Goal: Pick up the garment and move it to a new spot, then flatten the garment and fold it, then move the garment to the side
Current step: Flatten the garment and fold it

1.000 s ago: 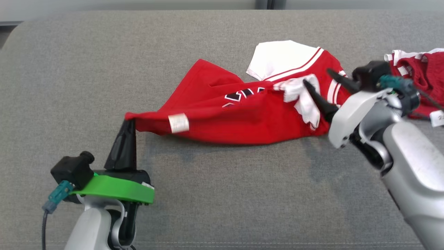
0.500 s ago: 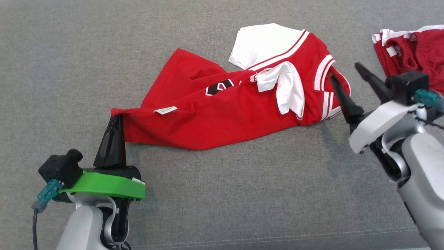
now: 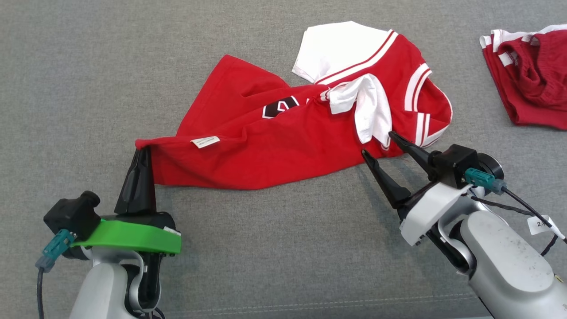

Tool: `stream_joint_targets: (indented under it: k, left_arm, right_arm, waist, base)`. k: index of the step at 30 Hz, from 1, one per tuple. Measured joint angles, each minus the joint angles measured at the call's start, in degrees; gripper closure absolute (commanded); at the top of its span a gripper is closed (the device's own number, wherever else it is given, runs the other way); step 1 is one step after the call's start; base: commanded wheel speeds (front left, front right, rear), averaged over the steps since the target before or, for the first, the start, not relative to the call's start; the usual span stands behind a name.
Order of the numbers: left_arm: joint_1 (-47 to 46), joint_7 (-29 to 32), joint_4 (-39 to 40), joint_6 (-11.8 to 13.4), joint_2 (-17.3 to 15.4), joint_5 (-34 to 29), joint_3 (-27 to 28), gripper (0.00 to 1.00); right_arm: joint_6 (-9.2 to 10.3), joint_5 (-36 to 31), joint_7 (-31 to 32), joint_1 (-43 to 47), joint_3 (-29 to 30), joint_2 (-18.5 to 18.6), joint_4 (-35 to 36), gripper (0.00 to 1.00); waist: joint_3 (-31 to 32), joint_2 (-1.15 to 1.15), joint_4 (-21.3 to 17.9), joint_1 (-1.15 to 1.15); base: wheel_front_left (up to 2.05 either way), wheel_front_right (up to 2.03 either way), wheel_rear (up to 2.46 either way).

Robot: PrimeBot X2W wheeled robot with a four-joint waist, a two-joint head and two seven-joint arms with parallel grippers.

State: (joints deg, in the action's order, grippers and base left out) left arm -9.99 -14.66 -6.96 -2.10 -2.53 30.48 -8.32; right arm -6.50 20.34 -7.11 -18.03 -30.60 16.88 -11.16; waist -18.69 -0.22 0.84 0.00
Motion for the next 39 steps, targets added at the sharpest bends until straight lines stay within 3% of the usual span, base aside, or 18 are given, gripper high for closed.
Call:
stream_joint_targets:
  k: [15, 17, 19, 22, 26, 30, 33, 37, 39]
  left_arm:
    - [-1.2, 0.0, -0.1, -1.5, 0.2, 0.0, -2.6, 1.0]
    - [-1.2, 0.0, 0.0, -1.5, 0.2, 0.1, -2.0, 1.0]
    - [-1.2, 0.0, 0.0, -1.5, 0.2, 0.1, -1.4, 1.0]
    - [-1.2, 0.0, 0.0, -1.5, 0.2, 0.6, -0.9, 1.0]
    - [-1.1, 0.0, 0.1, -1.5, 0.2, 0.6, -0.3, 1.0]
    - [-1.1, 0.0, 0.1, -1.5, 0.3, 0.6, -0.3, 1.0]
    - [-1.1, 0.0, 0.1, -1.5, 0.3, 0.6, -0.9, 1.0]
    - [-1.1, 0.0, 0.1, -1.5, 0.3, 0.6, -0.9, 1.0]
    - [-1.1, 0.0, 0.1, -1.5, 0.3, 0.6, -0.9, 1.0]
  right_arm:
    - [-0.02, -1.7, -0.1, -5.0, -0.6, 0.6, -9.1, 0.0]
    - [-0.02, -3.2, -0.6, -5.3, -1.4, 0.6, -9.7, 0.06]
    - [-0.01, -4.4, -1.2, -6.0, -1.5, 0.7, -10.1, 0.05]
    - [1.77, -7.4, -2.8, -7.8, -1.3, 1.5, -10.6, 0.04]
    - [2.49, -7.7, -3.5, -8.3, -1.2, 1.3, -11.8, 0.22]
    - [3.53, -9.4, -4.1, -8.5, -1.3, 1.5, -12.6, 0.29]
    - [4.15, -9.9, -4.5, -8.6, -1.2, 1.6, -12.6, 0.54]
    - [4.17, -10.0, -5.0, -8.6, -1.3, 1.4, -12.9, 0.76]
    - [4.59, -10.1, -5.0, -8.7, -1.4, 1.3, -13.2, 0.98]
  waist:
    - [-1.7, 0.0, 4.8, 0.0]
    - [-1.8, 0.0, 5.4, 0.0]
    - [-1.7, 0.0, 5.7, 0.0]
    - [-1.5, 0.0, 5.5, 0.0]
    - [-1.2, 0.0, 4.7, 0.0]
    - [-1.0, 0.0, 3.8, 0.0]
    - [-0.9, 0.0, 3.4, 0.0]
    - [-0.9, 0.0, 3.2, 0.0]
    - [-0.9, 0.0, 3.1, 0.0]
  base:
    - [0.0, 0.0, 0.0]
    - [0.0, 0.0, 0.0]
    - [0.0, 0.0, 0.0]
    - [0.0, 0.0, 0.0]
    - [0.0, 0.0, 0.0]
    - [0.0, 0.0, 0.0]
    - [0.0, 0.0, 0.0]
    - [0.0, 0.0, 0.0]
    - [0.0, 0.0, 0.0]
